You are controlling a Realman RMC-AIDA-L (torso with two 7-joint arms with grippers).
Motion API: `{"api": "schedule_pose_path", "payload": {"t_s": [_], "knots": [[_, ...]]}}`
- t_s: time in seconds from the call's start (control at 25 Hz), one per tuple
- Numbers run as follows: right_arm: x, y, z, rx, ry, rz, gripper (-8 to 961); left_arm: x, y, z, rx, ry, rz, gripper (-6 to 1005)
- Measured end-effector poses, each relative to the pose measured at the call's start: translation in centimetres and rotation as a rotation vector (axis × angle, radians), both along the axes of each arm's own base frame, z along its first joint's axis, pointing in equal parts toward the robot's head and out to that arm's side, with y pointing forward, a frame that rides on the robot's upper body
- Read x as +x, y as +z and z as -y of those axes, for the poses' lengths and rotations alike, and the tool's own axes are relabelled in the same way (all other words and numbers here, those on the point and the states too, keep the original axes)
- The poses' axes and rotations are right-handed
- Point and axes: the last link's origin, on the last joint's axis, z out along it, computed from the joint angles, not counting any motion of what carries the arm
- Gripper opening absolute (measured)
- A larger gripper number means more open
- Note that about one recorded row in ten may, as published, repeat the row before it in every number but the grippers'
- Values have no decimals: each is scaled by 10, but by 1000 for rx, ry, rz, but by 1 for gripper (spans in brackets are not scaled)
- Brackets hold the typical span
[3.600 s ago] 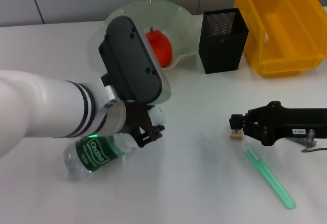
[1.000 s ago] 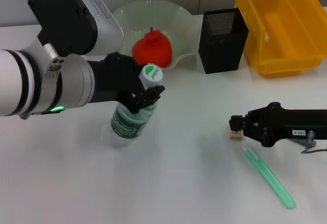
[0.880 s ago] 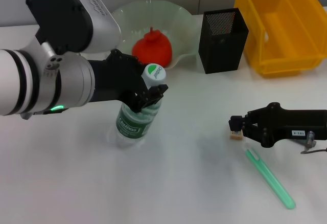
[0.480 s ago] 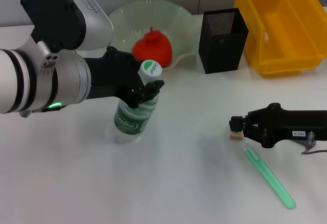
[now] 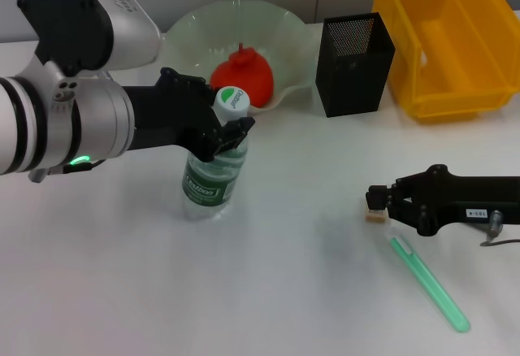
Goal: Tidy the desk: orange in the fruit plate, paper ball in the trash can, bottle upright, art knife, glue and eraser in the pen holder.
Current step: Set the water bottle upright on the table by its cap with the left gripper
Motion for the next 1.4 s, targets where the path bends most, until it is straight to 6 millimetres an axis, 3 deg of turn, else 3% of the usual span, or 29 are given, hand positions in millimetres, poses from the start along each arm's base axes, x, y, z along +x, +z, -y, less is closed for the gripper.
{"api": "schedule_pose_path", "payload": {"t_s": [0.36, 0.8, 1.4], "knots": [[-2, 1, -4, 6, 8, 1, 58, -3, 5, 0, -7, -5, 58, 470], [-1, 4, -5, 20, 1, -3, 53, -21, 12, -5, 1, 6, 128, 473], [-1, 4, -4, 20, -2, -5, 53, -25, 5, 0, -34, -14, 106, 477]]}}
